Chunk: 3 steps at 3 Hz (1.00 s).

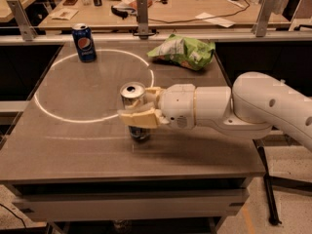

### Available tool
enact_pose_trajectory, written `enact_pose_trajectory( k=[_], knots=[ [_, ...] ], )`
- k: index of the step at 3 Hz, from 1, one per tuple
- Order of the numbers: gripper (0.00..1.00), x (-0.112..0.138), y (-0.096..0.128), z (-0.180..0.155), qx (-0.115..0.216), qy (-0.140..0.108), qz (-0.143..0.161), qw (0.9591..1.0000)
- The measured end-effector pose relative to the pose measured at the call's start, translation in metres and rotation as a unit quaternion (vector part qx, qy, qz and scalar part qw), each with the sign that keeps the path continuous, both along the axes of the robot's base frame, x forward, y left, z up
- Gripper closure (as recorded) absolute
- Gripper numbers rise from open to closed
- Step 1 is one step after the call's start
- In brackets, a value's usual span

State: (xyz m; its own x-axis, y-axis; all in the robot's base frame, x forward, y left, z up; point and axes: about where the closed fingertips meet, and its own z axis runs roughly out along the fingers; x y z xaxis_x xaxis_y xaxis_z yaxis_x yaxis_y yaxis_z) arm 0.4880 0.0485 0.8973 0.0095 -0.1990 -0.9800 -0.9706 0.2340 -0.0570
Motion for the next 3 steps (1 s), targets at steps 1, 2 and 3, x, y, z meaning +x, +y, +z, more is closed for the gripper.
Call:
enact_pose_trajectory(
  k=[1,2,3],
  knots=[
    [1.00,-0.002,0.004,0.007,0.011,-0.016,-0.002,0.9998],
    [1.00,-0.003,0.013,0.017,0.024,-0.035,0.007,0.9991],
    [1.00,-0.005,0.028,0.022,0.028,-0.043,0.028,0.9983]
  ],
)
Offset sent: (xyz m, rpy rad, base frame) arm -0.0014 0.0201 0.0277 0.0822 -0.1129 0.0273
